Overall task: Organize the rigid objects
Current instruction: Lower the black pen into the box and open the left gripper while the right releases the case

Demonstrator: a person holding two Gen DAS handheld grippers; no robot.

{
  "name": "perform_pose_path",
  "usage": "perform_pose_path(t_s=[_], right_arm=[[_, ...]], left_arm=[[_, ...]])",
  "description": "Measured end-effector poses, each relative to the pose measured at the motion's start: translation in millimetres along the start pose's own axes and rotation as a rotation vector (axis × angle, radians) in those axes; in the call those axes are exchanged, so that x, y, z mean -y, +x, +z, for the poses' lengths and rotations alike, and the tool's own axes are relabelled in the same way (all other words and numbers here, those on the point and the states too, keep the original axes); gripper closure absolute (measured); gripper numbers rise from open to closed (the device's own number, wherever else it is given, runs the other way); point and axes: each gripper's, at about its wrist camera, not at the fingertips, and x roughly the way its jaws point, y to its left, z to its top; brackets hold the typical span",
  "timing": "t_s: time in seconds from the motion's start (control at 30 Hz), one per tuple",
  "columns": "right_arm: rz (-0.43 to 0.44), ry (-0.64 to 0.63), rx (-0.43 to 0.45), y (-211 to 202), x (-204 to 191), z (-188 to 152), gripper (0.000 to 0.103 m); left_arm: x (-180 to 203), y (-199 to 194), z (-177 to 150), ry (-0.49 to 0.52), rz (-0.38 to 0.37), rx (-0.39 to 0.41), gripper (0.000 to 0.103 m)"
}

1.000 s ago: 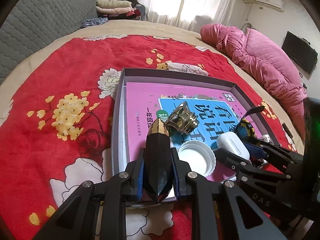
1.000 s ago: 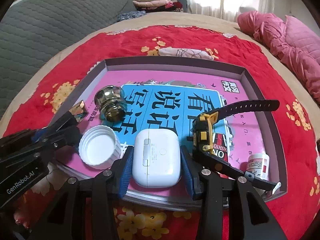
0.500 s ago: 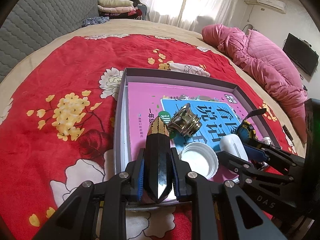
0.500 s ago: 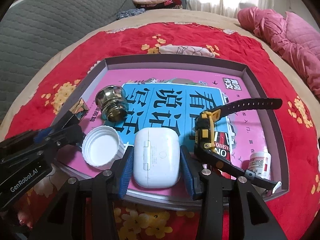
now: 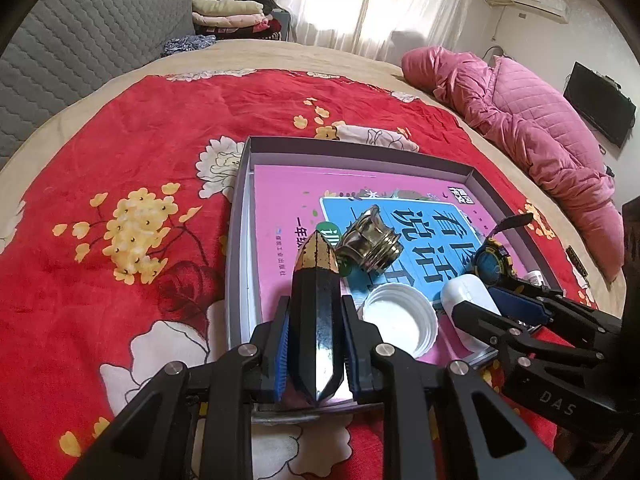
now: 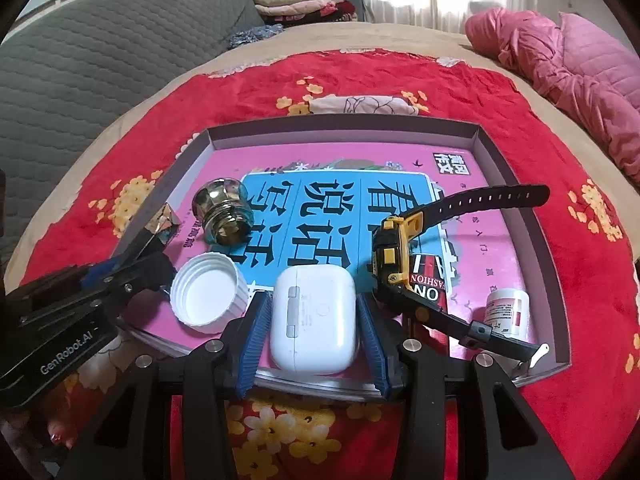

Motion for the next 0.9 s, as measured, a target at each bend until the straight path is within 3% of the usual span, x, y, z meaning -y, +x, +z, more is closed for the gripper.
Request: perform_pose_path(t_s=[0.9], right_arm=[[0.023, 0.014, 0.027, -13, 0, 0, 0.056]], left_arm=[[0, 7, 3, -0.025, -0.040, 0.014, 0.080]])
